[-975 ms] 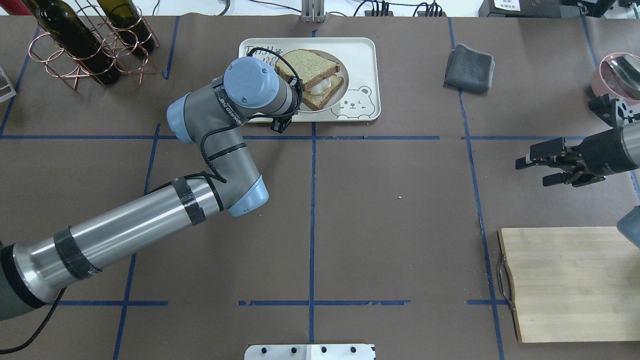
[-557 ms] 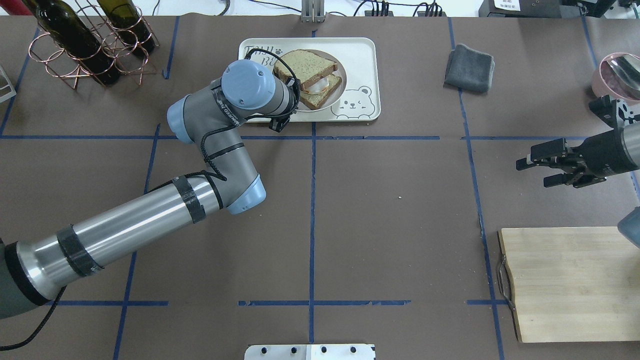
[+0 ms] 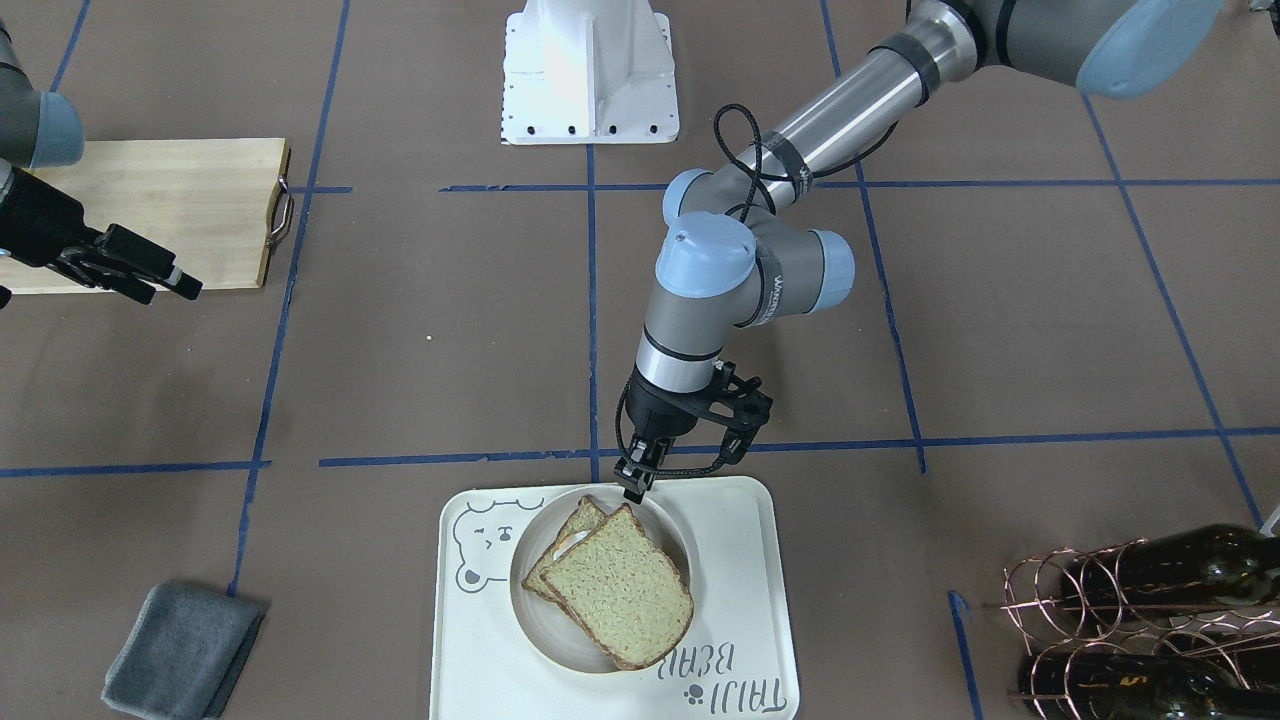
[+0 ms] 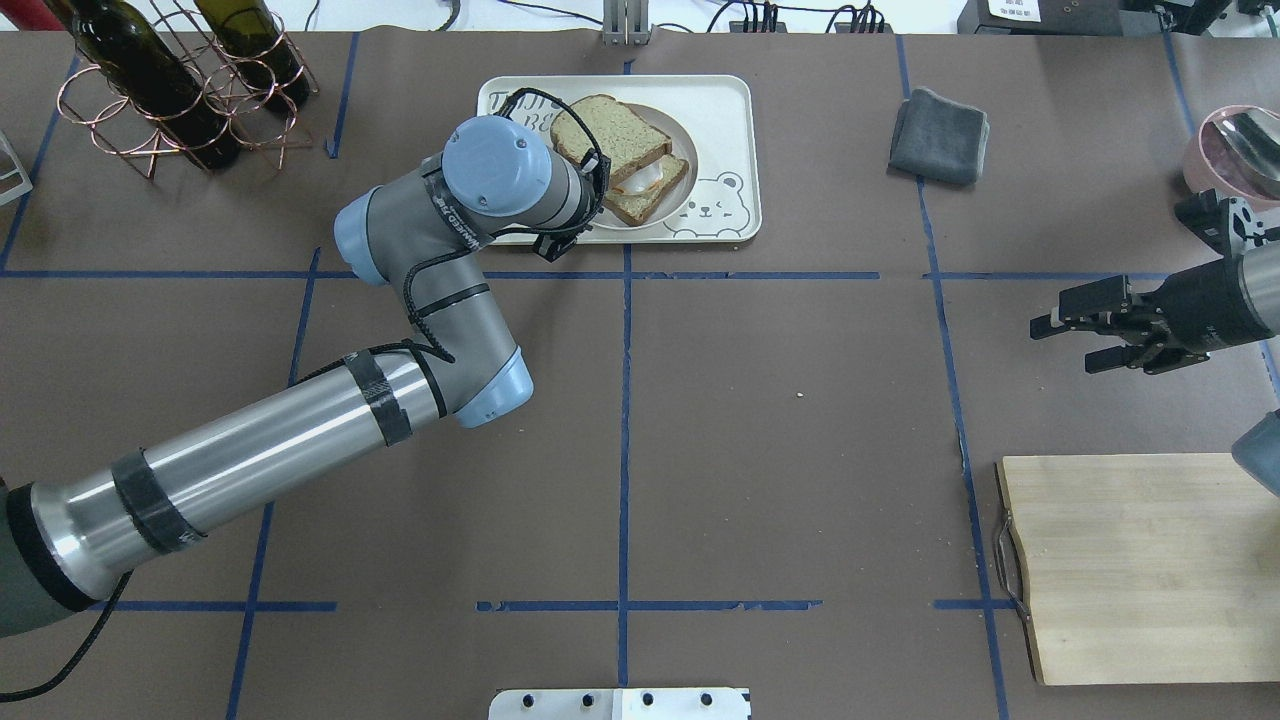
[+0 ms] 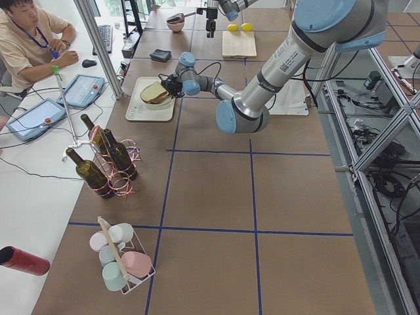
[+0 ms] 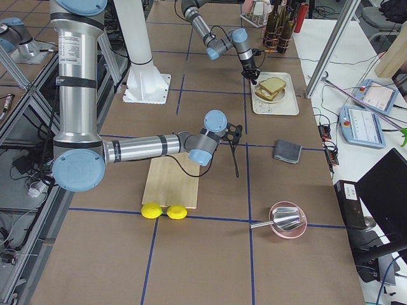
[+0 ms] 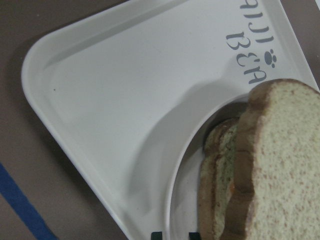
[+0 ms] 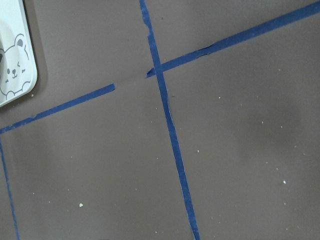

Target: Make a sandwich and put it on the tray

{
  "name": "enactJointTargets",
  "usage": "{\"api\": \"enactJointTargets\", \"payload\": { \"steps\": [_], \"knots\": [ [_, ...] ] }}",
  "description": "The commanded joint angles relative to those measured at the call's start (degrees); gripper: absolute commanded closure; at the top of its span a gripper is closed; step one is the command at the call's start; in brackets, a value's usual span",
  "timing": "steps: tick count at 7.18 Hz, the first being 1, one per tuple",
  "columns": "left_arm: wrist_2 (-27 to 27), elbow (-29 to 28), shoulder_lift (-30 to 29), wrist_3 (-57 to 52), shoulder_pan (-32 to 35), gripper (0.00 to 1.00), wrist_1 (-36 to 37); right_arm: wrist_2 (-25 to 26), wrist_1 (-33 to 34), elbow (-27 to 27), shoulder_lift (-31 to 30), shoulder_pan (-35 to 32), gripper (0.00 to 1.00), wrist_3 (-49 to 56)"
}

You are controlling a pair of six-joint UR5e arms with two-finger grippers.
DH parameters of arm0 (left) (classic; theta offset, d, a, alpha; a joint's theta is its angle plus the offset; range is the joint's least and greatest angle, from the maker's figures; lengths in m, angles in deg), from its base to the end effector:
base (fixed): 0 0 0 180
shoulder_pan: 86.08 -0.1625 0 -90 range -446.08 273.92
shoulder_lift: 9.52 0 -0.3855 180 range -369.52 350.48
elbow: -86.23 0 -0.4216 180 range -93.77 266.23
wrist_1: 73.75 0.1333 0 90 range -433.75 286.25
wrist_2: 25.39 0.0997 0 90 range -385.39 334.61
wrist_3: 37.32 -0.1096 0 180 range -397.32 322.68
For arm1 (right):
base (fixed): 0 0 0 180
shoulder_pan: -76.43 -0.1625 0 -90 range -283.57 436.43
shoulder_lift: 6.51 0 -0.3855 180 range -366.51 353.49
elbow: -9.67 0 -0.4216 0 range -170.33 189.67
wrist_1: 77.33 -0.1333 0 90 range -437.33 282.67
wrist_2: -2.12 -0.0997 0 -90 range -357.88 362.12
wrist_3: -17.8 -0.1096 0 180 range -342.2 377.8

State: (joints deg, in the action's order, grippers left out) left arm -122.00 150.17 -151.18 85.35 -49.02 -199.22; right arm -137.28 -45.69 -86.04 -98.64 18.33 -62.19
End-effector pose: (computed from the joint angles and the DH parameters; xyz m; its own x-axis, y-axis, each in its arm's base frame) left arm 0.5865 -0.5942 0.1849 0.0452 -0.7061 -0.7067 0.6446 0.5610 -0.5193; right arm -0.2303 -0.4648 0.4670 0.2793 0.2346 0.9311 -0.1522 0.9682 -0.1983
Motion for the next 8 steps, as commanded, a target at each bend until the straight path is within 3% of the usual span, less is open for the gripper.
{"api": "enactJointTargets", "payload": {
  "steps": [1, 2, 3, 5, 6, 8],
  "knots": [
    [-1.6, 15.4, 9.9, -6.5, 0.1, 0.72, 4.3, -0.1, 0.1, 0.4, 0.2, -0.2, 0.0, 0.1],
    [-5.6, 24.9, 16.9, -12.5, 0.2, 0.72, 6.5, -0.3, 1.1, 0.3, 0.5, -2.6, 0.0, 0.2],
    [-6.0, 33.2, 23.7, -20.5, 0.1, 0.71, 6.2, -0.2, 2.4, 0.9, 0.2, -4.4, 0.0, 0.4],
    [-6.6, 43.7, 35.3, -37.4, 0.6, 0.7, 6.0, -0.2, 12.5, 1.2, 0.2, -8.9, 0.0, 15.6],
    [-12.8, 44.7, 41.1, -48.8, 5.2, 0.7, 5.8, -0.2, 20.0, 1.2, 0.3, -13.5, 0.0, 27.2],
    [-30.6, 43.7, 51.7, -84.6, 27.3, 0.68, 6.2, -0.2, 42.3, 1.3, 1.3, -24.6, 0.0, 59.9]
  ]
}}
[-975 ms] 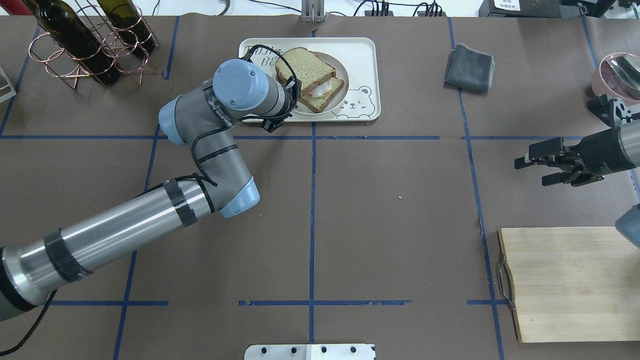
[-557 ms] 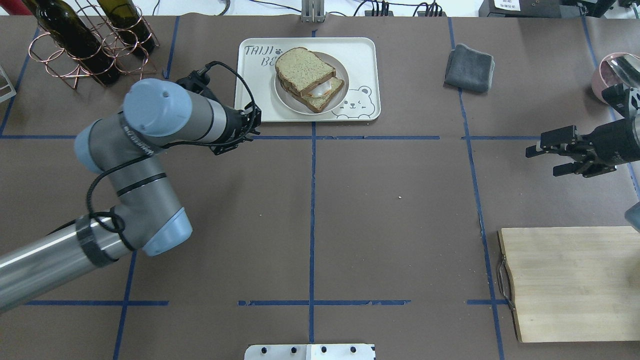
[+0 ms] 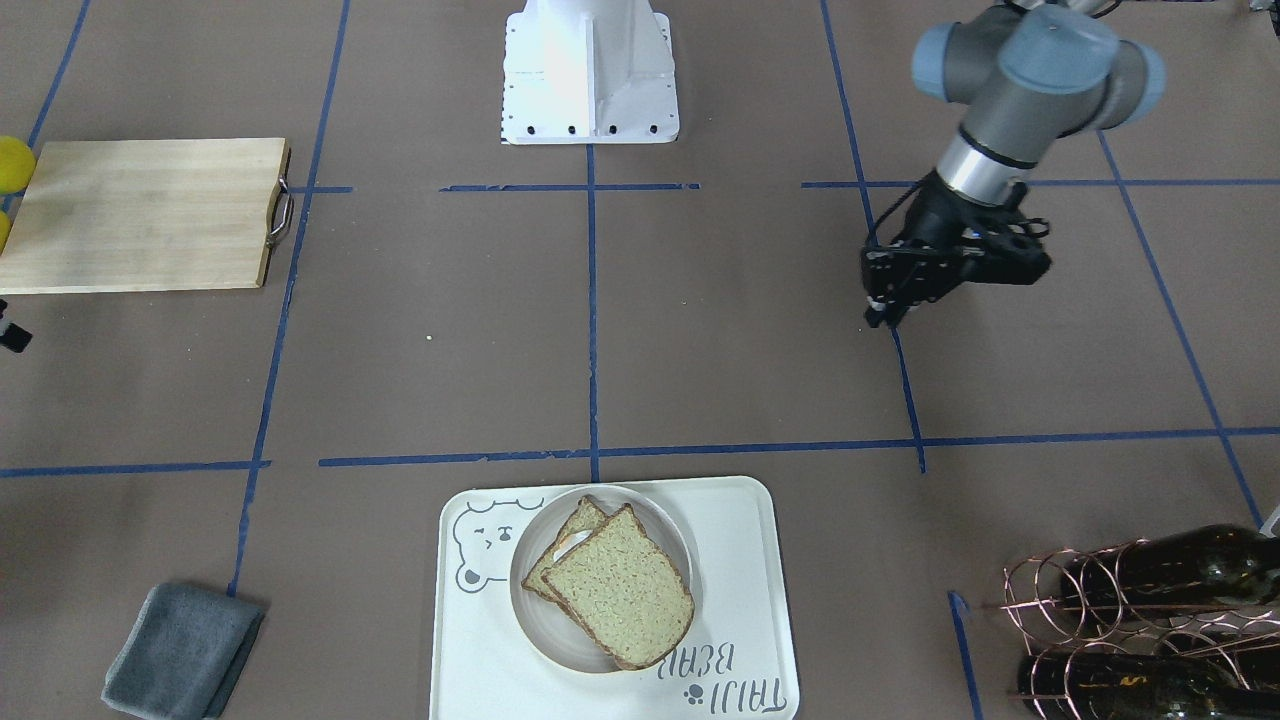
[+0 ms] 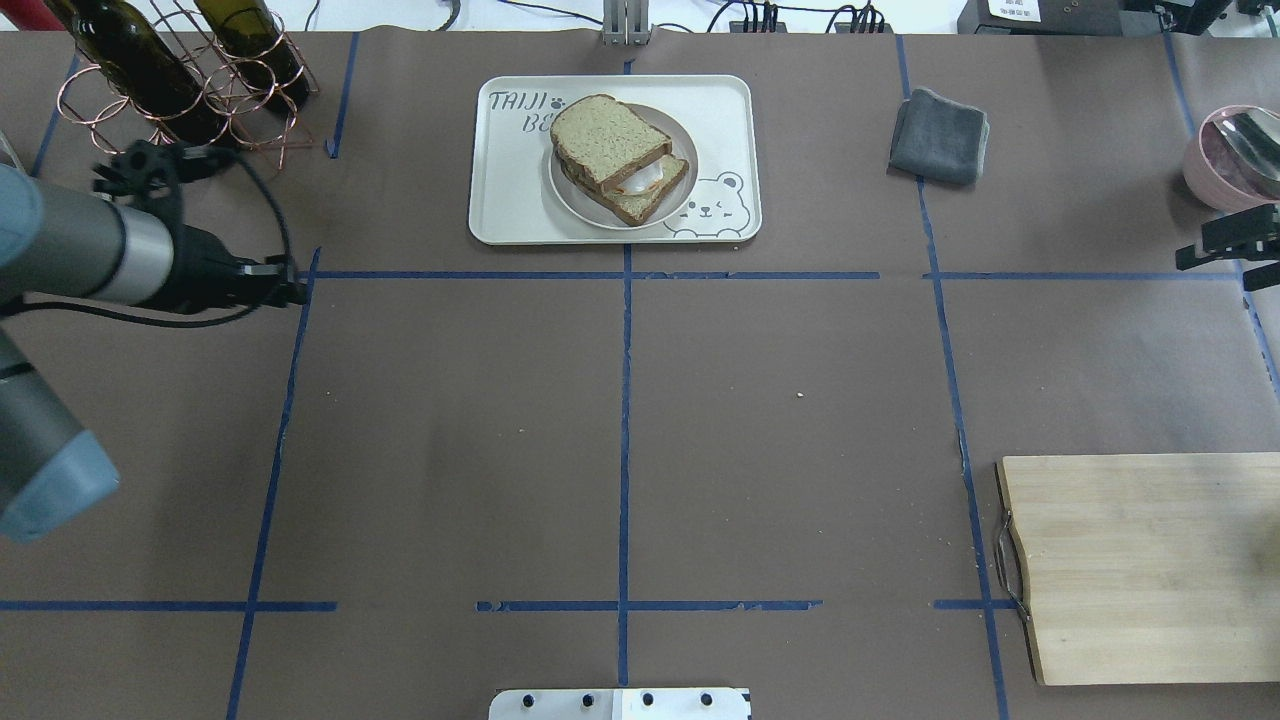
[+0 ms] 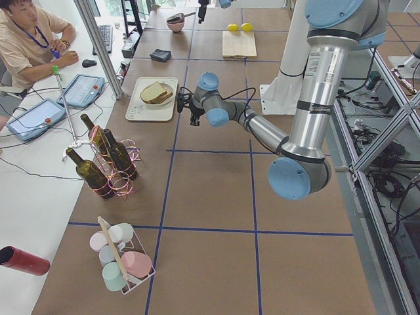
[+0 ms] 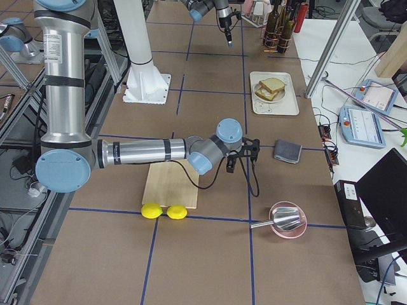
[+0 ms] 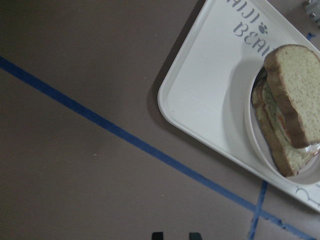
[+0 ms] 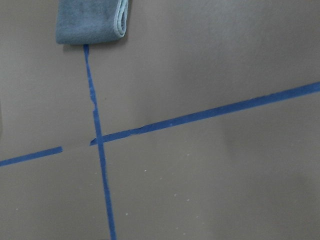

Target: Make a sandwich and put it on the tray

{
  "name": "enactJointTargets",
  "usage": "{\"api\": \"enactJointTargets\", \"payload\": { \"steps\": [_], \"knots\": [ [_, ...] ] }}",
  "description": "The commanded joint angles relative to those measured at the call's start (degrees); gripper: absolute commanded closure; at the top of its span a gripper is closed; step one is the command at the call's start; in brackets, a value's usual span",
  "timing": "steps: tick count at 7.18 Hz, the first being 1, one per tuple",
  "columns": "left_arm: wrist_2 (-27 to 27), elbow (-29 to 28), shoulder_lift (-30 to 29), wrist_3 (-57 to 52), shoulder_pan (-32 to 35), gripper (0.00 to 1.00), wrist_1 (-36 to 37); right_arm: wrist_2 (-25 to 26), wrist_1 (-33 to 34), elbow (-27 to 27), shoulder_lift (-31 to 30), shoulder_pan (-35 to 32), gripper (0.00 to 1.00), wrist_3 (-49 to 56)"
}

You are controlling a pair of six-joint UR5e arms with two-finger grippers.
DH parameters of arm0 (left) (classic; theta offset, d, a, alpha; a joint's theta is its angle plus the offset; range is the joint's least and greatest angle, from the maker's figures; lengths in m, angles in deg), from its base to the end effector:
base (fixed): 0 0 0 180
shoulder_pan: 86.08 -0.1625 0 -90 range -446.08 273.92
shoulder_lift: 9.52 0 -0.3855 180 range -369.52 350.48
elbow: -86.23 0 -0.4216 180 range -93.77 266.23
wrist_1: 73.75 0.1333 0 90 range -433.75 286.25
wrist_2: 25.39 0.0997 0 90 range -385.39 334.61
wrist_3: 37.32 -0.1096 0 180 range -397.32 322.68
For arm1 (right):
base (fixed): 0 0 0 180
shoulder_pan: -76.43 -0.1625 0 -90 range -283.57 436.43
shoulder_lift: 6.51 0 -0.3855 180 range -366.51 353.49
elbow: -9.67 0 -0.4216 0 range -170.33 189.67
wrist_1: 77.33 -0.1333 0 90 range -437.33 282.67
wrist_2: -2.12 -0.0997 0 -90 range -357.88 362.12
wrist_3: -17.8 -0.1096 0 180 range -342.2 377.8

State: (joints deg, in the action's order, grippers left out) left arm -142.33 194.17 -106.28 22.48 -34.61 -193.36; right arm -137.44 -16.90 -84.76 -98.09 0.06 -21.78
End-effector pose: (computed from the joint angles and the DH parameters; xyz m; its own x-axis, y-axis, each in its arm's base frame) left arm 0.2871 -0.4948 0.3452 0.5496 0.0297 -0.8349 0.2218 0.9583 0.1801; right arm -0.0771 -0.5295 0.5335 0.5385 0.0993 0.8368 -0.1871 0.9823 0.0039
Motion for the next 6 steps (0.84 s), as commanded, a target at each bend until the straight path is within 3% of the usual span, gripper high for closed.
{"api": "enactJointTargets", "payload": {
  "steps": [1, 2, 3, 5, 6],
  "knots": [
    [-14.1, -2.5, 10.2, -37.5, 21.1, 0.68, 0.8, 0.1, 25.8, -0.2, 3.1, -10.9, 0.0, 32.2],
    [-15.1, -4.8, 11.1, -50.4, 26.4, 0.68, 4.5, 0.1, 32.8, -0.4, 3.7, -14.8, 0.0, 41.3],
    [-15.2, -5.6, 10.9, -59.6, 31.3, 0.68, 12.0, 0.1, 35.5, -0.7, 3.7, -16.7, 0.0, 44.0],
    [-15.2, -5.5, 7.7, -72.2, 37.6, 0.66, 32.6, 0.6, 35.7, -0.9, 3.4, -16.2, 0.0, 44.1],
    [-15.3, -3.4, 7.1, -71.8, 37.8, 0.44, 38.7, 0.6, 35.7, -1.1, 3.7, -15.2, 0.0, 43.5]
  ]
}}
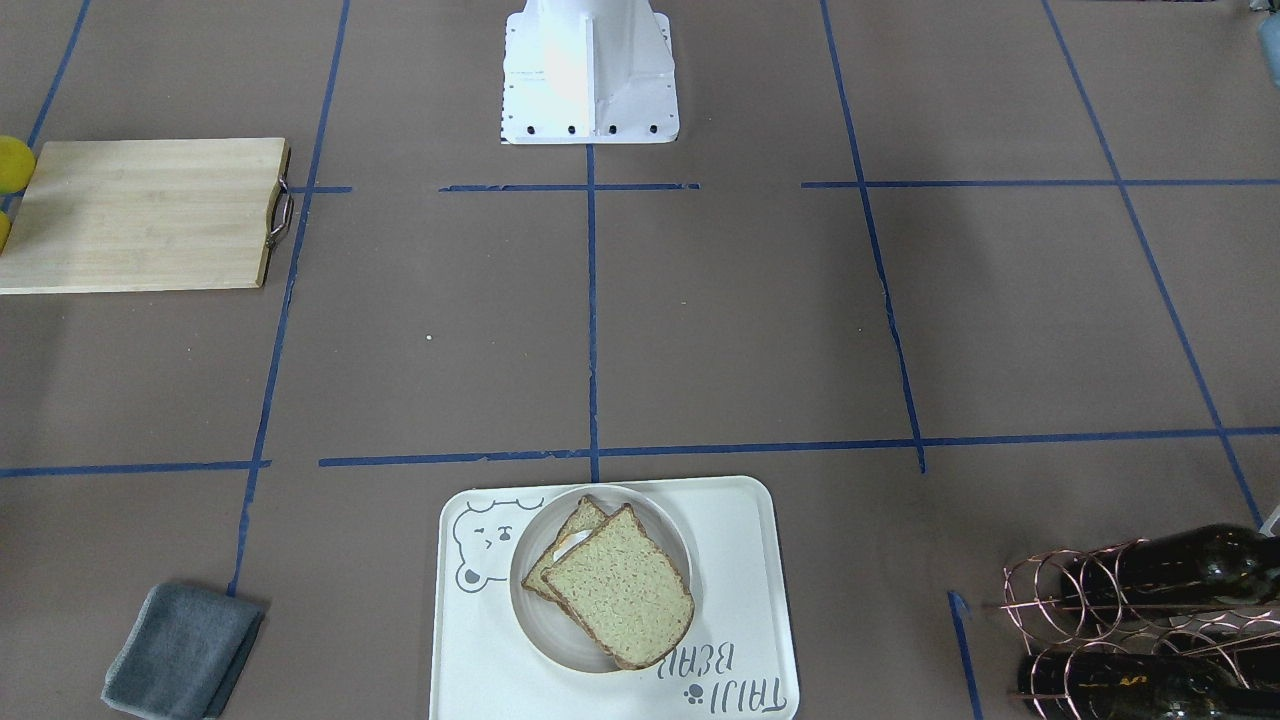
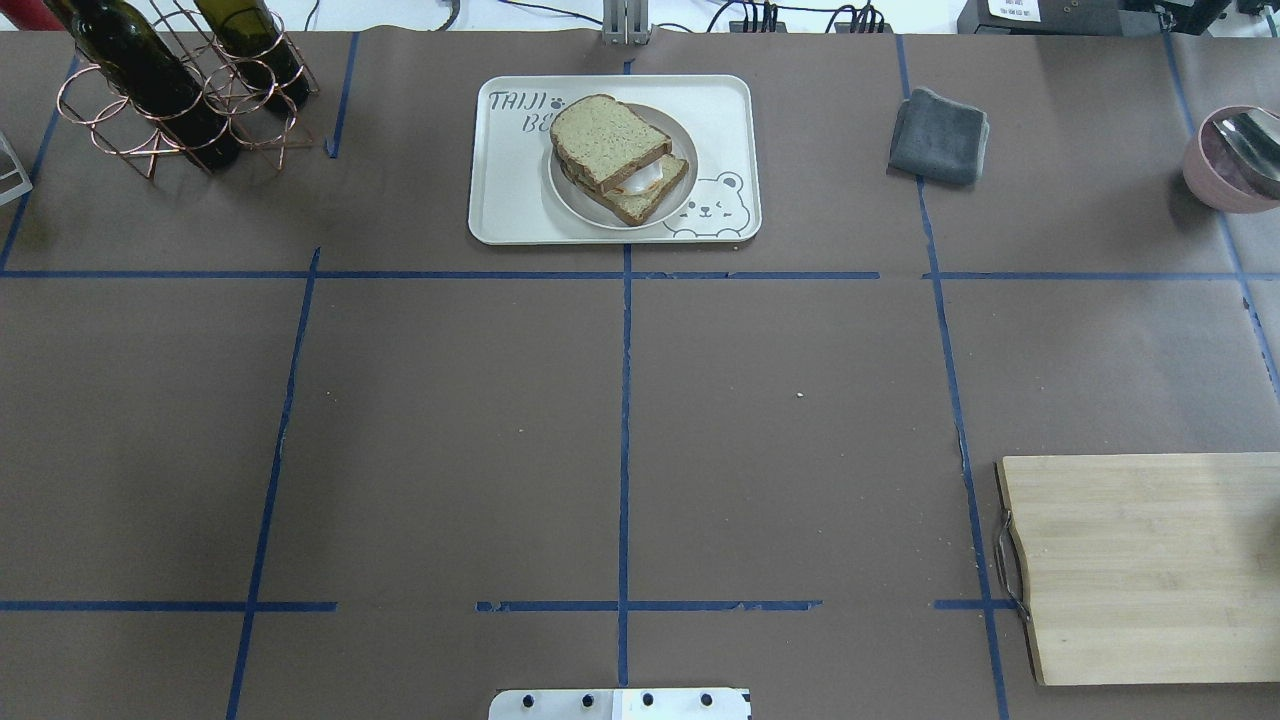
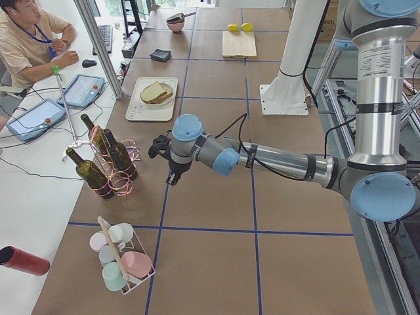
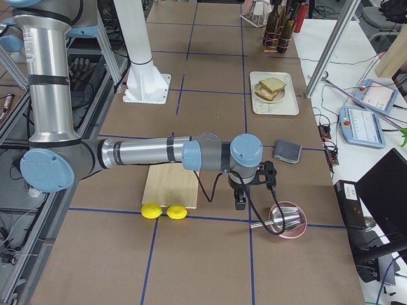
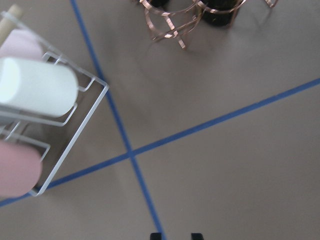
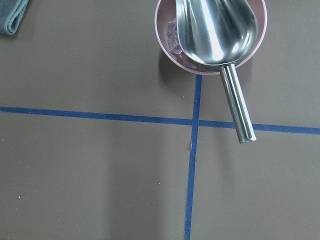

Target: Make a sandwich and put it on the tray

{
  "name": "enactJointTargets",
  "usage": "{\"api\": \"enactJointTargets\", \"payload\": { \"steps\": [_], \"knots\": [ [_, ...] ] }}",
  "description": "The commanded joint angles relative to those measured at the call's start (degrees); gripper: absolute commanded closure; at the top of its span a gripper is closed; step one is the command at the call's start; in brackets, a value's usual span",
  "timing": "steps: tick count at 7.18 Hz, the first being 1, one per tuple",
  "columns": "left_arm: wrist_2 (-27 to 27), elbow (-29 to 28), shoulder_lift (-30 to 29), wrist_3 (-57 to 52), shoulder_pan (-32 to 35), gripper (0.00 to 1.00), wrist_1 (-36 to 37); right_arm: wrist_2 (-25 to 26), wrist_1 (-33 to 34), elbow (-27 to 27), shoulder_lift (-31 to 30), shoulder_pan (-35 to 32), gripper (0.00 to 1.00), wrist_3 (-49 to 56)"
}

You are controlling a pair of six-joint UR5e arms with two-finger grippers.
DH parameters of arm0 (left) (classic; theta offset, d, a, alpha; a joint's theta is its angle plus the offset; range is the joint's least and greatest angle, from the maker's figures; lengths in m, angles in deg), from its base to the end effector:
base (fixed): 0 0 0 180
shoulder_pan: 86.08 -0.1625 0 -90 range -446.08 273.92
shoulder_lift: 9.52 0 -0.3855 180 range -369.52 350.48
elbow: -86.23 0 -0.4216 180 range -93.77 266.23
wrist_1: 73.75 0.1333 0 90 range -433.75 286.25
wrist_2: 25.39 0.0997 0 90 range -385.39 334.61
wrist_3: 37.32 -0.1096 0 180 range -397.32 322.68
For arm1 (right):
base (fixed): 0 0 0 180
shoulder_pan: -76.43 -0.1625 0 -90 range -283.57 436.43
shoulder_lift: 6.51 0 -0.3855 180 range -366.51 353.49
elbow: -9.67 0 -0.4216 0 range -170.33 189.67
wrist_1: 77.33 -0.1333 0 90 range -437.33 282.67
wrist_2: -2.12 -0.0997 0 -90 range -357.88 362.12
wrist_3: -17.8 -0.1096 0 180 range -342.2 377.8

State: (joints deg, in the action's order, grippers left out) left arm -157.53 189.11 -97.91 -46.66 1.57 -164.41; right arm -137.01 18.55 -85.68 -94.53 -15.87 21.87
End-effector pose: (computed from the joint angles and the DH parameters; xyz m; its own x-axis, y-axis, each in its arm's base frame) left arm -0.0385 -0.5190 0.5244 0.7189 0.3254 -0.6142 -0.1589 0.9372 0.3105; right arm 0.0718 -0.5305 0.5632 0.6558 -0.0638 0.7523 0.0064 0.9969 0.0789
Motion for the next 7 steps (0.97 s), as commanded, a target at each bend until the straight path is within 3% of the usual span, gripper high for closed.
{"api": "enactJointTargets", "payload": {
  "steps": [1, 3, 4, 5, 7],
  "knots": [
    [-0.2, 1.8, -0.6, -2.8, 1.7, 0.0, 9.6, 0.7, 0.2, -0.6, 0.7, 2.1, 0.0, -0.4],
    [-0.2, 3.7, -1.4, -3.1, 2.0, 0.0, 9.4, 0.5, 3.1, -3.4, 3.5, 7.0, 0.0, -1.2],
    [-0.7, 8.8, -0.1, -3.2, 2.3, 0.0, 9.2, 1.9, 7.7, -2.5, 7.0, 8.5, 0.0, -1.1],
    [-1.9, 11.6, 0.9, -3.3, 3.0, 0.0, 9.2, 6.6, 8.0, -2.6, 8.0, 8.9, 0.0, -0.9],
    [-2.0, 6.6, 0.8, -3.1, 2.4, 0.0, 8.7, 6.3, 7.6, -6.8, 4.6, 8.9, 0.0, -0.2]
  ]
}}
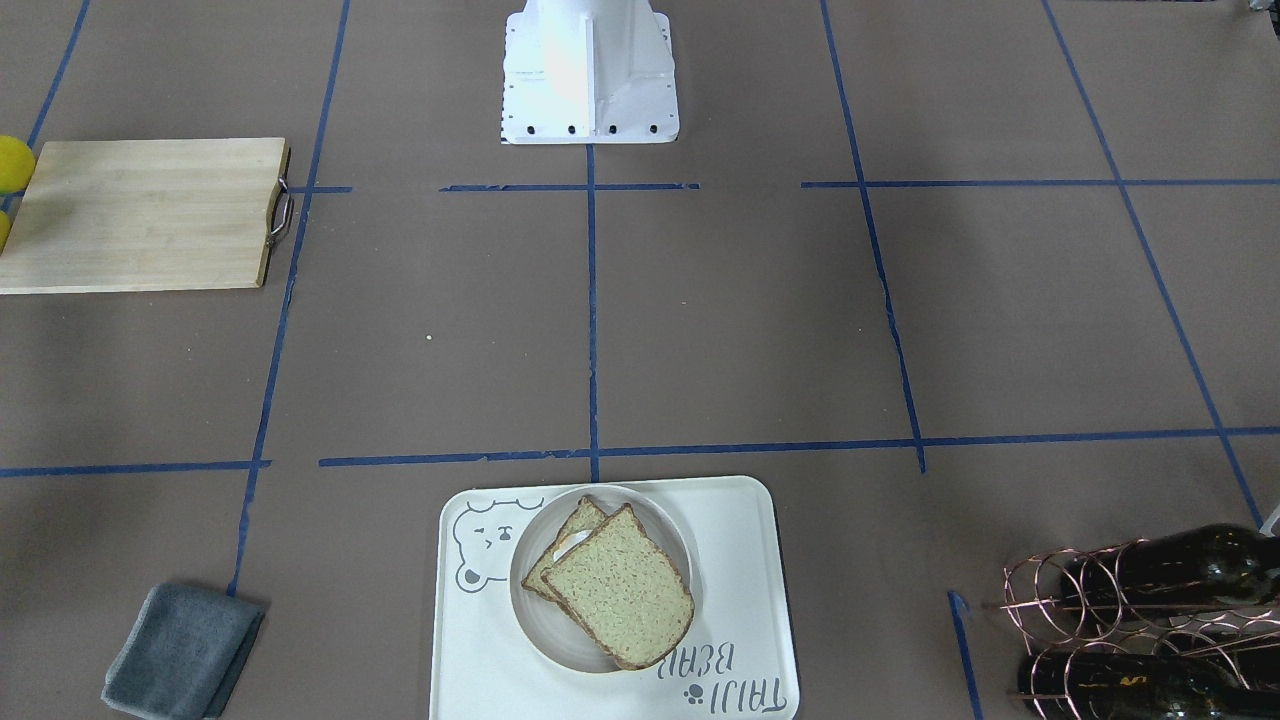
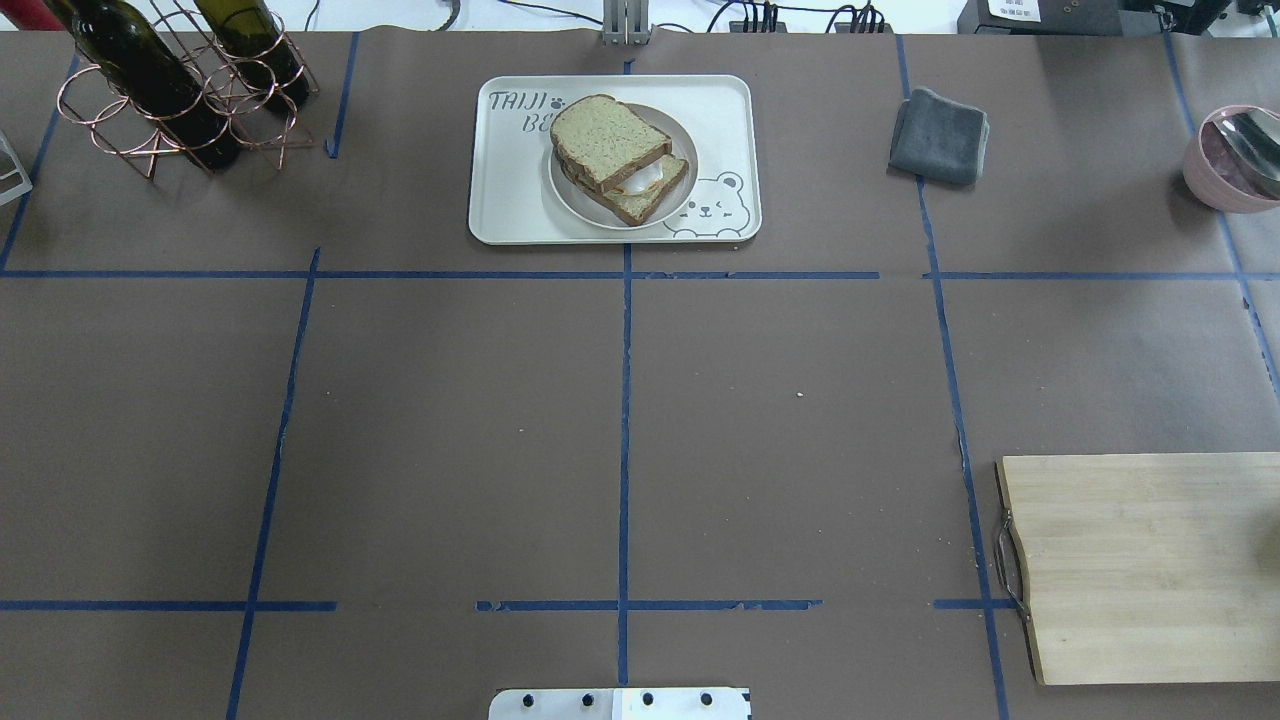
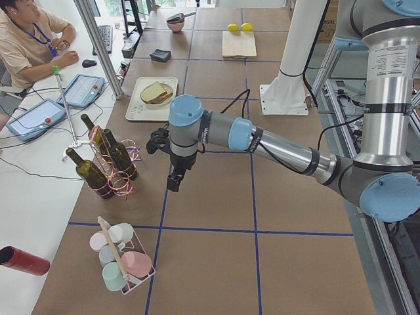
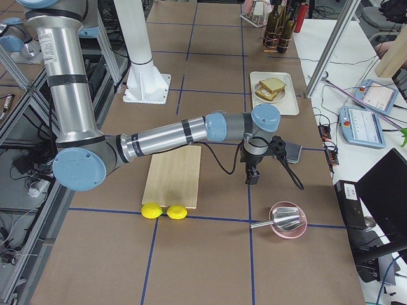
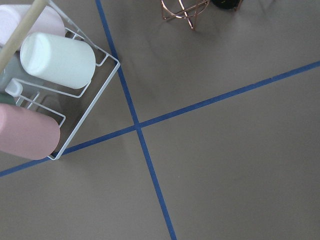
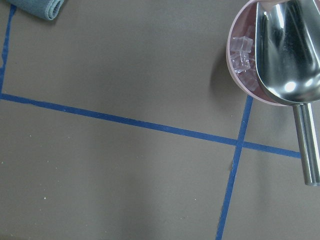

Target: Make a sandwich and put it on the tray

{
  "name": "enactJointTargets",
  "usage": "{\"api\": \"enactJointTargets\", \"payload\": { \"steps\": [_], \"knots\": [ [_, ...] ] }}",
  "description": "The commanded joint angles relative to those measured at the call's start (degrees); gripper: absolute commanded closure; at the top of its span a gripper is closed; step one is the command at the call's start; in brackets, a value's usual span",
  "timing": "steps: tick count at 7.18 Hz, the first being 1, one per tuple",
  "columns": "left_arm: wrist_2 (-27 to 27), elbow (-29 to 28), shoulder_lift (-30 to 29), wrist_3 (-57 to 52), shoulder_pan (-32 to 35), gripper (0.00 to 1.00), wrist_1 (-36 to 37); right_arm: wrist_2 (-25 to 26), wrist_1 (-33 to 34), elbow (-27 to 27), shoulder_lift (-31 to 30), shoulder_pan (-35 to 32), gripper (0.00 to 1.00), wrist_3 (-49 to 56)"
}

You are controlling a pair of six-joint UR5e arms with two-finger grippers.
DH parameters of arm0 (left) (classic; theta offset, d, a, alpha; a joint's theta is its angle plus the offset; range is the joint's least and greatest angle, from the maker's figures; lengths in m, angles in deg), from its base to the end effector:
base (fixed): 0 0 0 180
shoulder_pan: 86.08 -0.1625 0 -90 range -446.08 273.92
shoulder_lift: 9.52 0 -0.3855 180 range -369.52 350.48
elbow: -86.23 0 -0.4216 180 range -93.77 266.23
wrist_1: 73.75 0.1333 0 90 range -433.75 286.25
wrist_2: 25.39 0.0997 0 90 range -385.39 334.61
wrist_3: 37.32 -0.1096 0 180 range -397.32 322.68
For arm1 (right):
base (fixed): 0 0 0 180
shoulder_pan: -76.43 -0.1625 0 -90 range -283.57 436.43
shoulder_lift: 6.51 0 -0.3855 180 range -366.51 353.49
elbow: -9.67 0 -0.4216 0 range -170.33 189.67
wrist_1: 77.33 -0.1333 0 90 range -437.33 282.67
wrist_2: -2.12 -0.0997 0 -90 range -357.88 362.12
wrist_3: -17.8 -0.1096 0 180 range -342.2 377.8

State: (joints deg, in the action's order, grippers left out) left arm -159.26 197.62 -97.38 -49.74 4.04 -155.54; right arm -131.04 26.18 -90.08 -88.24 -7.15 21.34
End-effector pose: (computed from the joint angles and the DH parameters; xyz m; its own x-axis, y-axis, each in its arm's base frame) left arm -0.0584 -0.4965 0.4672 0.7048 0.3392 -0.6231 -0.1531 0.9303 0.3333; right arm -0.0049 -0.5650 0.4854 0.7106 -0.1959 0.6758 0.1556 0.9804 0.1206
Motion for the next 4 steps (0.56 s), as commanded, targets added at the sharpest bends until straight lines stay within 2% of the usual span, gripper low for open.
{"api": "enactJointTargets", "payload": {
  "steps": [1, 2, 3, 4],
  "knots": [
    [-0.4, -2.9, 0.6, -0.1, 0.1, 0.0, -0.6, 0.3, -0.1, -5.0, -2.9, 0.2, 0.0, 0.4],
    [0.1, -3.4, 0.4, -0.1, 0.0, 0.0, 0.1, -0.4, -0.2, -6.6, -4.4, 0.2, 0.0, 0.4],
    [0.2, -3.2, 0.2, -0.1, 0.1, 0.0, 1.2, -3.5, -0.2, -6.4, -4.5, 0.3, 0.0, 0.4],
    [0.2, -2.6, -0.6, -0.1, -0.2, 0.0, 4.7, -4.5, -0.2, -6.8, -4.3, 0.3, 0.0, 0.4]
  ]
}}
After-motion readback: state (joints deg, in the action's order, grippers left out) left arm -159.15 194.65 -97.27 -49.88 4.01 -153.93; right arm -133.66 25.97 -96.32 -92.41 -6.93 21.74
